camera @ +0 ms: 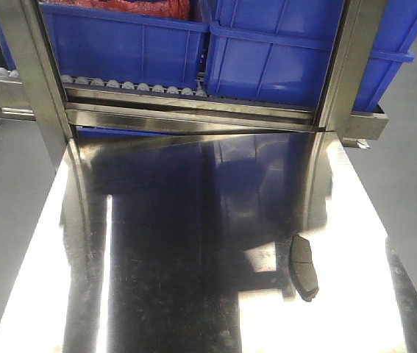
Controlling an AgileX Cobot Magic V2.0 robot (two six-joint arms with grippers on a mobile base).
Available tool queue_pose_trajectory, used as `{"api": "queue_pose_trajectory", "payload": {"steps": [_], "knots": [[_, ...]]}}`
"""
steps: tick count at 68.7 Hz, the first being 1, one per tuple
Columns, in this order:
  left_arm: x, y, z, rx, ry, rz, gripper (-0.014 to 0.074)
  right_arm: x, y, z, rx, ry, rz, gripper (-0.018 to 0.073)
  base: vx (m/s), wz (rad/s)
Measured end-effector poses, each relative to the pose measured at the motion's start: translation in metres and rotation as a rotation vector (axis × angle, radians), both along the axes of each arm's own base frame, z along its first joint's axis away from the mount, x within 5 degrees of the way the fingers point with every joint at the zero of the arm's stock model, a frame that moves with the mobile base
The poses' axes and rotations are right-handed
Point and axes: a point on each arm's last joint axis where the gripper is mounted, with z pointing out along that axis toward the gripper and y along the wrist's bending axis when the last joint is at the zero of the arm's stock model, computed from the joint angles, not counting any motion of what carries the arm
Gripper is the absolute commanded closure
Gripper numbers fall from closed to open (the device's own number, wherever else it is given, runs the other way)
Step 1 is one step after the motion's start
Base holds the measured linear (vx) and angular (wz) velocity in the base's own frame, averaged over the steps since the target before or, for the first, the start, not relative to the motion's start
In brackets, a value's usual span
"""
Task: Move and align brake pads A on conveyor
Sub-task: 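Close the left gripper on the brake pad and lift it, then lower the right gripper onto the other brake pad and close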
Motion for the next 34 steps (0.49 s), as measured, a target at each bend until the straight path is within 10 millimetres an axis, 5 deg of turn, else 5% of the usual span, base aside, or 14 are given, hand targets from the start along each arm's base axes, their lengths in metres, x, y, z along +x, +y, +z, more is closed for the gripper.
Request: {"api": "queue_pose_trajectory", "payload": {"steps": [18,34], "knots": [[0.0000,0.0000,-0.0001,0.000,0.001,0.000,0.0516,-0.0001,-0.0001,-0.0004,-0.001,0.004,-0.001,0.0438,0.00,0.00],[0.0000,0.0000,-0.0001,0.000,0.001,0.000,0.0516,-0.0001,-0.0011,-0.0010,-0.028,0.007,-0.006,-0.0017,0.00,0.00]]}}
